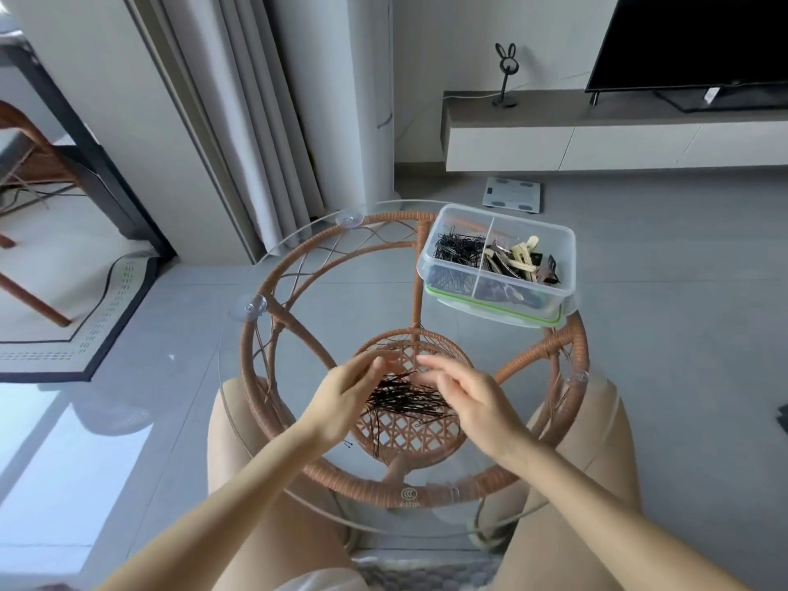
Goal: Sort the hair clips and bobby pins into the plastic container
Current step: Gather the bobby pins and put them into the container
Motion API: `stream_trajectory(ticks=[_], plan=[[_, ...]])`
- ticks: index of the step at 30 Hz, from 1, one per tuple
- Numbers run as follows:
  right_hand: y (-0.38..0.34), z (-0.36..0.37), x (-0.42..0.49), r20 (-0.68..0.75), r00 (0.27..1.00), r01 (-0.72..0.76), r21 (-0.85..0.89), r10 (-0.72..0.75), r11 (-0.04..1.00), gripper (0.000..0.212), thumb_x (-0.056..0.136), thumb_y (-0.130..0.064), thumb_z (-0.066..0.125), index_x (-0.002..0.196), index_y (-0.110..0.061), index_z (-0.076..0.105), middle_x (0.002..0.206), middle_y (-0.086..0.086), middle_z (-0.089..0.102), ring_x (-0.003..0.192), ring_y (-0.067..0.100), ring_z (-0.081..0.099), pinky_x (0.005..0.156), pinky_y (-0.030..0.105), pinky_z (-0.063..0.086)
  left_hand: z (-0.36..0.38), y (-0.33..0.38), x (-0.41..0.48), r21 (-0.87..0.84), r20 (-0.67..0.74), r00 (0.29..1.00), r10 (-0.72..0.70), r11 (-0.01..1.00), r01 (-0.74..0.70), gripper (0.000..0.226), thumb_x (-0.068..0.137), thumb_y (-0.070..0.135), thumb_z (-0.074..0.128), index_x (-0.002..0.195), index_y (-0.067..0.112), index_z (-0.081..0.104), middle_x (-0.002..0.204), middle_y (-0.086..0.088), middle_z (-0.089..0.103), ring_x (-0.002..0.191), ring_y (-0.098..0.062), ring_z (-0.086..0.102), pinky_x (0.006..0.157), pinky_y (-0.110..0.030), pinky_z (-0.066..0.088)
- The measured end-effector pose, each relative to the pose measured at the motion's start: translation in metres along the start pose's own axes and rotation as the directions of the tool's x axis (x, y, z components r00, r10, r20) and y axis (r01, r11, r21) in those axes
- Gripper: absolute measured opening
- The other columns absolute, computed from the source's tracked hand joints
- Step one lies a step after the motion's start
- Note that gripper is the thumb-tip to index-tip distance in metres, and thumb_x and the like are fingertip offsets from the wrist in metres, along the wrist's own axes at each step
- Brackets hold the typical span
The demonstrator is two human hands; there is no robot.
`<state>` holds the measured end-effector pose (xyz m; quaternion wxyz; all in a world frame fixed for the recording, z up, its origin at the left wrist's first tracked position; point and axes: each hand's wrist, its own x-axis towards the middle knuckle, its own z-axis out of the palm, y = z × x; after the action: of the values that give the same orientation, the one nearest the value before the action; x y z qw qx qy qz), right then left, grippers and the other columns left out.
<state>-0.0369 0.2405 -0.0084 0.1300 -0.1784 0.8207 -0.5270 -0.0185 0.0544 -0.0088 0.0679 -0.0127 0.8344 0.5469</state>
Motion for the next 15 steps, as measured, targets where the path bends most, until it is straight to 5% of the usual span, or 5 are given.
stream_trajectory(ticks=[1,4,8,11,15], plan=[[0.001,-0.008,-0.003,-0.030,1.000,-0.007,-0.020,0.006,1.000,0.033,0.096,-0.012,0.043,0.127,-0.018,0.053,0.111,-0.015,0.064,0.100,0.033,0.063,0.092,0.052,0.048,-0.005,0.001,-0.005,0.085,-0.033,0.999,0.009,0.996,-0.007,0.030,0.096,0.029,0.042,0.119,0.021,0.060,0.121,0.008,0.064,0.114,-0.005,0.057,0.103,-0.027,0.042],[0.006,-0.032,-0.011,-0.101,0.995,-0.035,-0.290,0.005,0.956,0.039,0.087,-0.026,0.059,0.126,-0.022,0.053,0.119,-0.009,0.061,0.099,0.006,0.058,0.086,0.024,0.050,-0.023,-0.002,-0.018,0.574,-0.270,0.961,0.062,0.812,0.109,0.033,0.093,0.030,0.047,0.122,0.020,0.058,0.124,0.001,0.060,0.113,-0.015,0.055,0.096,-0.027,0.041],[0.007,-0.038,-0.018,0.001,0.990,-0.103,-0.687,0.144,0.719,0.088,0.071,-0.063,0.062,0.142,-0.021,0.030,0.129,-0.003,0.044,0.116,0.015,0.046,0.090,0.030,0.043,-0.023,0.001,-0.034,0.690,-0.306,0.925,-0.224,0.618,0.378,0.040,0.092,0.034,0.044,0.124,0.010,0.052,0.113,-0.012,0.058,0.101,-0.026,0.059,0.087,-0.033,0.048],[0.002,-0.021,-0.015,0.066,0.985,-0.056,-0.758,0.161,0.650,0.097,0.068,-0.066,0.063,0.143,-0.017,0.025,0.132,0.001,0.040,0.120,0.021,0.044,0.095,0.034,0.040,-0.006,0.010,-0.040,0.655,-0.226,0.947,-0.228,0.684,0.321,0.037,0.089,0.022,0.047,0.123,0.007,0.048,0.111,-0.010,0.060,0.100,-0.021,0.058,0.083,-0.026,0.046],[-0.002,-0.004,-0.003,0.053,0.991,-0.044,-0.734,0.121,0.678,0.077,0.074,-0.053,0.068,0.133,-0.011,0.041,0.125,0.008,0.050,0.113,0.026,0.050,0.093,0.035,0.044,0.019,0.024,-0.031,0.458,-0.187,0.957,-0.221,0.842,0.284,0.047,0.081,0.003,0.048,0.126,0.010,0.042,0.108,-0.008,0.062,0.091,-0.019,0.057,0.073,-0.025,0.046]])
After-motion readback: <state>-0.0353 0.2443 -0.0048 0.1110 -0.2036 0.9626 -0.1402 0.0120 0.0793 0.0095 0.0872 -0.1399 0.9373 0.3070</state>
